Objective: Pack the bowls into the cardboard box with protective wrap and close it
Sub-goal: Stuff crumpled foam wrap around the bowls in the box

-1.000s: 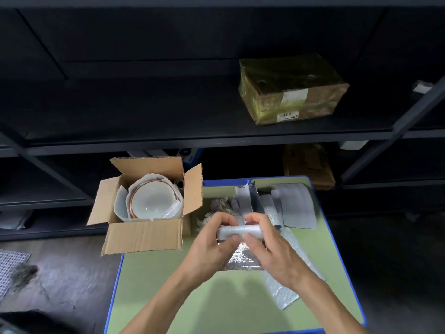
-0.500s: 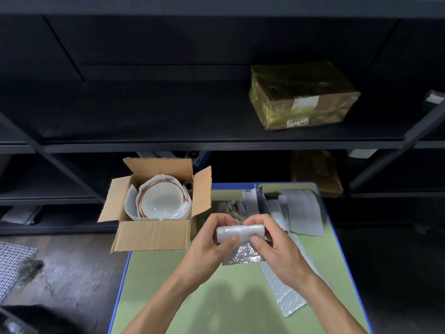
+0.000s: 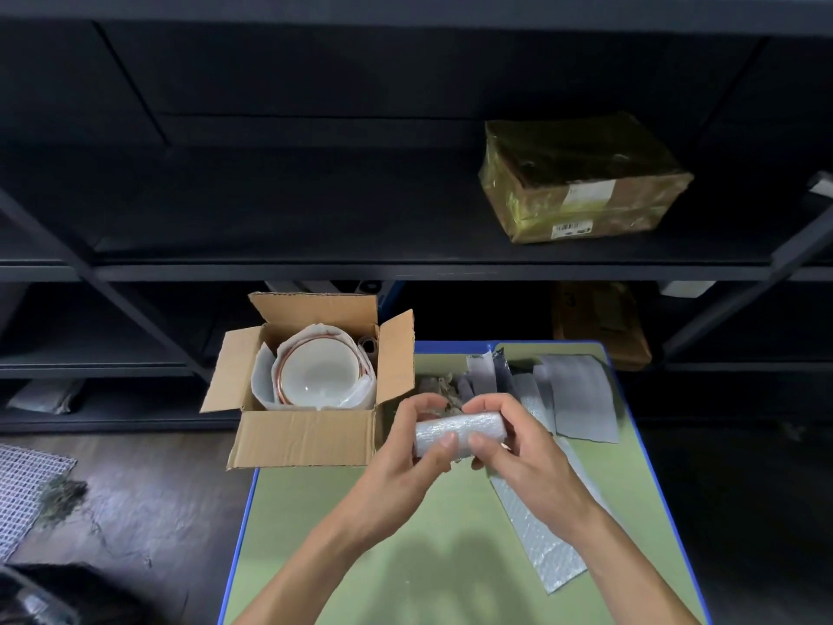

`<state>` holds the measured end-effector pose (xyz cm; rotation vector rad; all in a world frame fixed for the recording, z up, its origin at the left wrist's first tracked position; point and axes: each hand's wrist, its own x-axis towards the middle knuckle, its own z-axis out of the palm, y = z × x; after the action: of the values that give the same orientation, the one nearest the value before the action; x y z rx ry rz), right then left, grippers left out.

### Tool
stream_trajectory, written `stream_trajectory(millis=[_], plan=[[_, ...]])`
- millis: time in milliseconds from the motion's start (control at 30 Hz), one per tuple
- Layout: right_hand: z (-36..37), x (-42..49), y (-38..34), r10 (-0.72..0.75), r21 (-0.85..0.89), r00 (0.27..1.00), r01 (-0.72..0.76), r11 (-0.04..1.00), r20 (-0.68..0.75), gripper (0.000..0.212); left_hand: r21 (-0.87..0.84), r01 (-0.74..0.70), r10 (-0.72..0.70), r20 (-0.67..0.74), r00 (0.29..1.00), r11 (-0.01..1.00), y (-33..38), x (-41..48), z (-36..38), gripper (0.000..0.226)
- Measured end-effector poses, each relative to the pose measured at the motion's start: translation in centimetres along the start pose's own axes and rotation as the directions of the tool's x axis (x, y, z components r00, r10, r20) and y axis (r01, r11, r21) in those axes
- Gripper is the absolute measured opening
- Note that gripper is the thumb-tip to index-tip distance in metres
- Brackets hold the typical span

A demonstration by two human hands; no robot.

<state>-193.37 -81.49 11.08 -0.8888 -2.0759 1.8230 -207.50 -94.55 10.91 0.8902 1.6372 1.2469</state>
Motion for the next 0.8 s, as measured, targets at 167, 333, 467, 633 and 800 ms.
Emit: stream_trajectory(millis=[167, 333, 467, 633, 800], plan=[[2.5, 0.9, -0.8, 0.016, 0.002, 0.998, -0.016, 1.000, 0.059, 0.020, 0.014, 0.006, -0.006, -0.053, 0.999, 1.000, -0.3, -0.2, -1.5, 0.031], [4.3, 2.2, -1.7, -0.005, -0.004, 1.000, 0.005, 1.000, 0.027, 0.022, 0.067, -0.097, 0.102, -0.082, 0.991, 0.993, -0.3, -0.5, -4.3, 0.021], [5.5, 3.4, -2.9, -0.023, -0.009, 0.998, 0.023, 1.000, 0.053, 0.023, 0.092, -0.151, 0.163, -0.142, 0.976, 0.984, -0.9, -0.1, -7.1, 0.035], [5.9, 5.6, -5.4, -0.071, -0.271, 0.991, 0.038, 0.962, -0.113, 0.021, 0.231, -0.114, 0.149, -0.136, 0.979, 0.966, -1.9, 1.3, -10.0, 0.041], [5.8, 7.4, -7.0, -0.163, -0.654, 0.985, 0.089, 0.751, -0.053, 0.019, 0.657, -0.044, 0.187, -0.149, 0.971, 0.753, -5.4, 3.8, -12.4, 0.041]])
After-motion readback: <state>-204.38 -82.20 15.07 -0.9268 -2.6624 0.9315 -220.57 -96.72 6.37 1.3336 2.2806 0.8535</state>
